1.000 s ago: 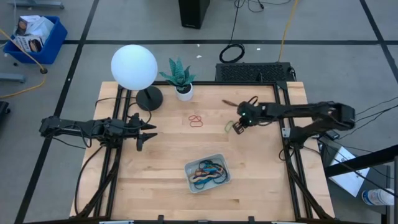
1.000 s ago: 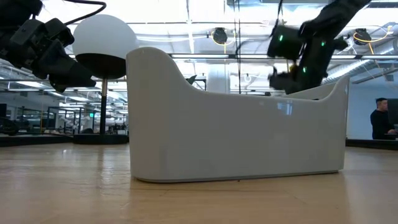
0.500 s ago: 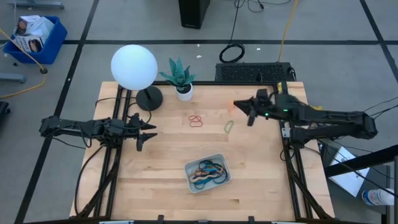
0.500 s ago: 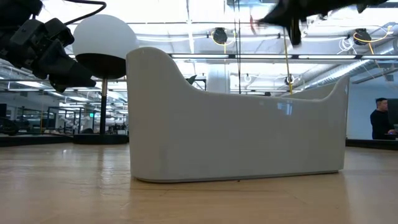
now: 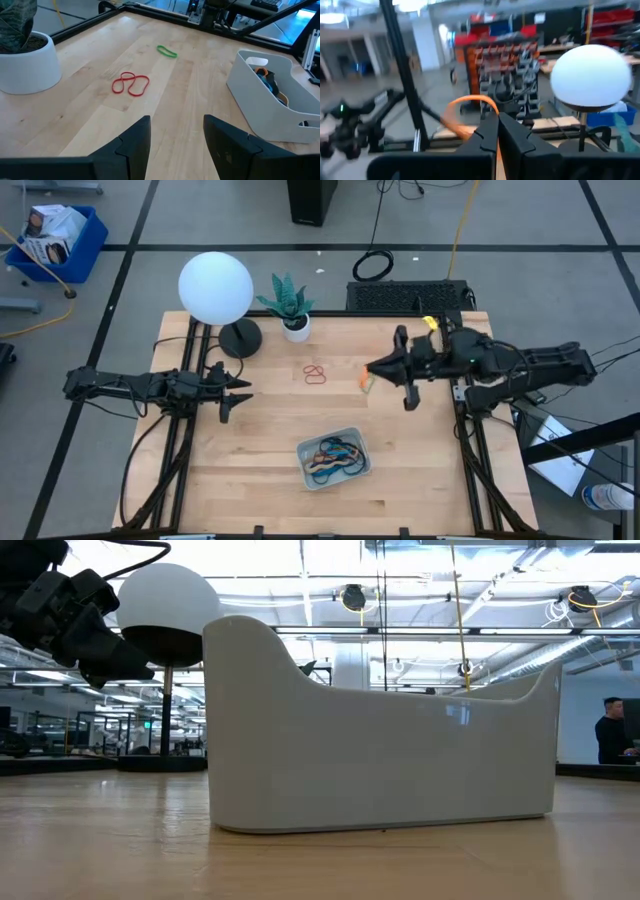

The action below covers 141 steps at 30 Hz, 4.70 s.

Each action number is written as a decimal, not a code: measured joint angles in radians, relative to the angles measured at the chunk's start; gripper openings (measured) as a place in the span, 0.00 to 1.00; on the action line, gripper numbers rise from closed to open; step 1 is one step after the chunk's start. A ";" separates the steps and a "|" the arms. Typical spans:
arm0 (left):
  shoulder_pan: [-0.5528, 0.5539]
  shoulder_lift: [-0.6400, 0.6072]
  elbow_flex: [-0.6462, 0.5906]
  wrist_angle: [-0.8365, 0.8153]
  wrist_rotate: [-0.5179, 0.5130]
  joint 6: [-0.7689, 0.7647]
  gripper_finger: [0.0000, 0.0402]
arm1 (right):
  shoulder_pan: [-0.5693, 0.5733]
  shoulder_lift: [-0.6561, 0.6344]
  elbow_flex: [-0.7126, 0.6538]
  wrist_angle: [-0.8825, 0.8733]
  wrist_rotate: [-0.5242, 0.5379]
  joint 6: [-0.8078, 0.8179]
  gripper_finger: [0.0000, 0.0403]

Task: Pick and place rubber bands into bin
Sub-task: Put the orange rubber band into the gray bin, then put the green rubber band into the gray bin

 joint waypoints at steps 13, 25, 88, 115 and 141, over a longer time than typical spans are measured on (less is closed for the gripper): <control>0.000 0.000 0.000 0.000 -0.001 -0.002 0.47 | 0.122 0.400 0.310 -0.485 -0.079 -0.055 0.00; 0.000 0.000 0.000 0.000 -0.001 -0.002 0.47 | 0.183 0.660 0.310 -0.524 -0.074 -0.045 0.00; 0.000 0.000 0.000 -0.008 0.000 -0.002 0.47 | 0.181 0.611 0.264 -0.598 0.038 0.010 0.40; 0.000 0.000 0.000 -0.008 0.000 -0.002 0.47 | 0.141 0.228 0.265 -0.568 0.110 -0.191 0.39; 0.000 0.000 0.000 -0.011 0.000 -0.001 0.47 | -0.103 0.538 0.179 -0.890 0.234 -0.116 0.39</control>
